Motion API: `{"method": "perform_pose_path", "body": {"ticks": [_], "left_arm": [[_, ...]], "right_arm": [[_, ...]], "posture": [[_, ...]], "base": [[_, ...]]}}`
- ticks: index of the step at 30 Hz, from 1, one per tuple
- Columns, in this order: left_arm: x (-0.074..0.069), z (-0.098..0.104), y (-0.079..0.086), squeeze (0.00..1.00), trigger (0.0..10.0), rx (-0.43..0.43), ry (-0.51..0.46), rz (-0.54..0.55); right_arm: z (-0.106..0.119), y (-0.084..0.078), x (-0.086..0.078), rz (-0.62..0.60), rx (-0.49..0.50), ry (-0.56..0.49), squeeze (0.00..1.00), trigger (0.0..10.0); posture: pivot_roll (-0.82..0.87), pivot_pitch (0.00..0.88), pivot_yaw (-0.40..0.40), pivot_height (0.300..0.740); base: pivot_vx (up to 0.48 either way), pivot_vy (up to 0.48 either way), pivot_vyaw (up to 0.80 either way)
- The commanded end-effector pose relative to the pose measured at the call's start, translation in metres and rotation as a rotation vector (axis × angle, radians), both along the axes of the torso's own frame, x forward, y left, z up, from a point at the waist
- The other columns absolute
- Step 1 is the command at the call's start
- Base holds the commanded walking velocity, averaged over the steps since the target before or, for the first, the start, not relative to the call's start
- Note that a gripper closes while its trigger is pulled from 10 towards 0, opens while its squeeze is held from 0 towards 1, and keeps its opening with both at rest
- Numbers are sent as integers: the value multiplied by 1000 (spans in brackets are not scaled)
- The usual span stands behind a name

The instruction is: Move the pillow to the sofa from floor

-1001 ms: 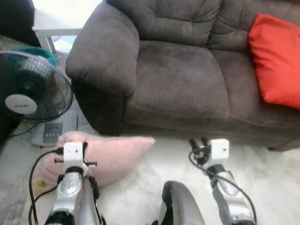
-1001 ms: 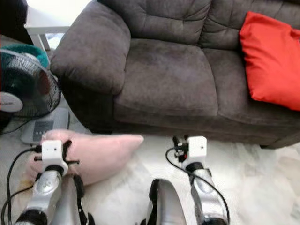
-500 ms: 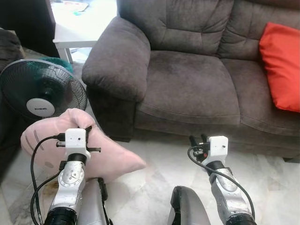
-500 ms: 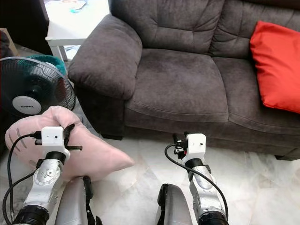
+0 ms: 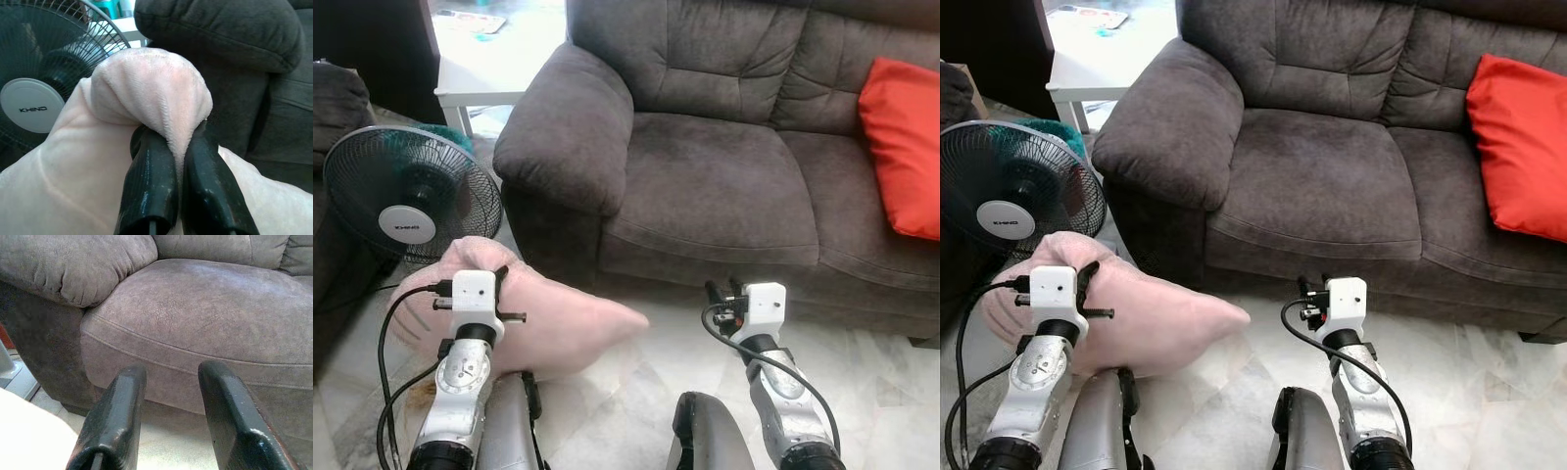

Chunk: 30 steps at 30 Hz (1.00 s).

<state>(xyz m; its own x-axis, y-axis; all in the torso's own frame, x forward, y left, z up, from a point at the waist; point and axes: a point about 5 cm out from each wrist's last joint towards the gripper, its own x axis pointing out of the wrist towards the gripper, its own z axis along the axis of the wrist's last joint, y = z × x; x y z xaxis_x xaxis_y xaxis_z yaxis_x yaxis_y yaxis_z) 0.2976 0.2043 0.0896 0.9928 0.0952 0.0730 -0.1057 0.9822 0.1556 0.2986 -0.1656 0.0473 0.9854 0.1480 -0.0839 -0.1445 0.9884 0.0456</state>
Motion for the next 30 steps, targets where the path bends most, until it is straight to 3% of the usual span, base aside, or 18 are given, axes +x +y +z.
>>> {"method": "perform_pose_path", "body": {"ticks": [1, 19, 30], "left_arm": [[6, 24, -5, 0, 10000, 8, -106, -25], [3, 24, -6, 0, 10000, 9, -91, -32], [3, 26, -10, 0, 10000, -8, -89, -63]], "right_arm": [[-5, -5, -4, -21, 5, 14, 0, 10000], [-7, -4, -5, -20, 0, 30, 0, 10000], [-9, -4, -4, -25, 8, 35, 0, 10000]], "posture": [[142, 24, -120, 550], [140, 39, -120, 675], [141, 40, -117, 675]], "base": [[0, 0, 0], [0, 0, 0], [0, 0, 0]]}}
